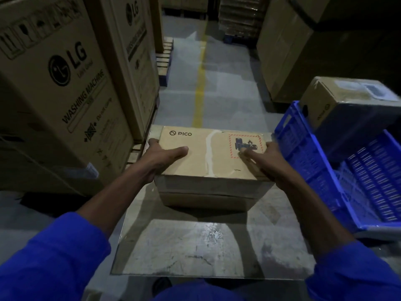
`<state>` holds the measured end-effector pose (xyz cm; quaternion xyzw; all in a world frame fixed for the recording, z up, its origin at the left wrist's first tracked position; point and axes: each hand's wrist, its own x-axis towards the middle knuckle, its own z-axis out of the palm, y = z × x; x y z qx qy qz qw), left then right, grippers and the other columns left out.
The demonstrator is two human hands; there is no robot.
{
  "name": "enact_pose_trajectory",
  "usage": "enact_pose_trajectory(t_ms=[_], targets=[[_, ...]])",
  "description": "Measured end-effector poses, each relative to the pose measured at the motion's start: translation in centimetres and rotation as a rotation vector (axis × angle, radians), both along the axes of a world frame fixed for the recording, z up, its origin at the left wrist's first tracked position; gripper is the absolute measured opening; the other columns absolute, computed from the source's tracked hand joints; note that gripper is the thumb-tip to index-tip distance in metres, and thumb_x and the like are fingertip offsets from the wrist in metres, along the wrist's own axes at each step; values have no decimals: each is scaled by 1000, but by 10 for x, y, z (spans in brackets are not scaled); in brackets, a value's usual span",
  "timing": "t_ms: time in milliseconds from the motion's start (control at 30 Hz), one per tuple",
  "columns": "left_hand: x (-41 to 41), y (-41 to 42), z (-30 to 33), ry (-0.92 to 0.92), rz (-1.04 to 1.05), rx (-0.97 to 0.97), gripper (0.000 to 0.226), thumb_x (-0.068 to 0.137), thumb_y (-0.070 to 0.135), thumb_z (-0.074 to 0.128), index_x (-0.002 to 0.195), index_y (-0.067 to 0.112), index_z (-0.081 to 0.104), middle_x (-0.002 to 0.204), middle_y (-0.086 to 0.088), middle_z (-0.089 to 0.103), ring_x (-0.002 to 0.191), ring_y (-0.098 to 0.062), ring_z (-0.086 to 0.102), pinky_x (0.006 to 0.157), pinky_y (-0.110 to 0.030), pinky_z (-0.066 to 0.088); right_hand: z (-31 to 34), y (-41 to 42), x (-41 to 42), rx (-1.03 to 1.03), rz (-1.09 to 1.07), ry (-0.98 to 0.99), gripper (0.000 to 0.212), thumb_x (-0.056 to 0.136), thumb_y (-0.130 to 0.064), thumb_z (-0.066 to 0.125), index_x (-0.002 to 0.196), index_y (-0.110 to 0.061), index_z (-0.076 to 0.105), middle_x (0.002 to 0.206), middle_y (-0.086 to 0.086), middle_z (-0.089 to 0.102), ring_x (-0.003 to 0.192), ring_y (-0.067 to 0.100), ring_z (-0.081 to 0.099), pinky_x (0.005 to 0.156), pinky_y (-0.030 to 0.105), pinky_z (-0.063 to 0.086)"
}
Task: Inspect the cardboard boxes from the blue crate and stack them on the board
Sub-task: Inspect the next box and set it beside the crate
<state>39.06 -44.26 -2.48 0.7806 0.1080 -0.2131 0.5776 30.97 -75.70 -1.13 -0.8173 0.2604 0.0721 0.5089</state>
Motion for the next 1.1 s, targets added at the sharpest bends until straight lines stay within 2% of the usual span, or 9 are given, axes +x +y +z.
enact_pose_trajectory(t_ms=[67,133,200,333,533,600,700,867,1100], targets=[[0,-2,-1,-18,-2,46,107,68,41,94,147,15,27,126,-2,55,113,-24,56,93,-39,48,-3,0,7,-70,26,37,127,43,-79,89,140,-14,41,129,5,63,110,21,67,83,35,59],[0,-3,0,-36,1,66,108,68,41,94,148,14,26,125,-2,53,112,-23,53,92,-38,46,0,4,8,-117,11,50,104,65,-58,92,139,-10,37,127,4,57,110,20,62,71,25,50],[0,-4,-1,-44,9,77,105,69,40,94,147,13,28,125,-1,53,113,-22,53,93,-39,46,-3,3,10,-120,-7,27,101,66,-51,94,139,-11,37,126,4,58,109,19,62,67,23,48],[-1,-4,-3,-77,11,146,99,68,43,94,141,15,34,122,0,55,117,-25,56,103,-47,49,-9,6,8,-138,-32,-26,141,17,-85,84,133,-15,47,119,1,67,103,18,70,82,38,62],[0,-4,-1,-77,11,136,102,66,44,95,142,14,34,128,-2,57,120,-27,56,107,-50,49,-9,6,12,-131,-37,2,94,63,-46,95,134,-12,44,121,4,65,103,18,68,73,29,57],[-2,-4,-1,-68,8,108,105,67,42,95,146,13,32,129,-2,56,121,-25,55,108,-49,48,-9,8,10,-127,-44,10,102,62,-52,95,137,-12,40,126,6,61,107,20,65,70,26,51],[-3,-3,-3,-70,-1,116,108,66,44,95,148,14,31,125,1,54,119,-23,54,107,-48,48,-8,9,6,-149,-30,17,130,39,-73,88,141,-12,35,135,9,54,118,25,60,86,34,53],[5,3,-14,-111,-39,155,128,30,80,89,138,27,46,125,4,66,115,-23,64,97,-50,55,-10,8,11,-232,-22,21,158,5,-99,69,137,-15,44,131,6,58,115,24,62,95,46,58],[2,10,-25,-169,-53,135,114,42,87,83,136,32,50,120,10,70,108,-17,69,91,-47,59,-13,5,0,-194,1,-47,140,25,-97,75,138,-21,48,124,-2,64,110,19,67,87,44,61]])
